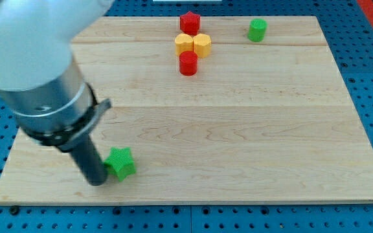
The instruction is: Move the green star below the red circle
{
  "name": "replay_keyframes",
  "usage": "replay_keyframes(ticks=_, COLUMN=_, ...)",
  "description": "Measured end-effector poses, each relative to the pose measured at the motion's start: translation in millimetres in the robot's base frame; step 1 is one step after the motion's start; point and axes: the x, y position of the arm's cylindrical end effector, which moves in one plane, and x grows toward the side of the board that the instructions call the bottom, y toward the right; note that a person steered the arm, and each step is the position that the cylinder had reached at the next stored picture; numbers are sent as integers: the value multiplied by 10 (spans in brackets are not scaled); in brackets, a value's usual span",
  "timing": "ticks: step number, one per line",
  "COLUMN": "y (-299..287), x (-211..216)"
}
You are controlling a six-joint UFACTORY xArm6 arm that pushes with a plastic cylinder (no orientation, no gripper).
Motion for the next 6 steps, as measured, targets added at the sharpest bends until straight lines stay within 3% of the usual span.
replay_keyframes(ticks=2, y=734, x=-370)
replay_keyframes(ticks=3, y=235, x=-556)
replay_keyframes(ticks=4, y=-305, x=-437)
replay_keyframes(ticks=5, y=-195, x=-632)
replay_keyframes(ticks=6, y=375, x=-653)
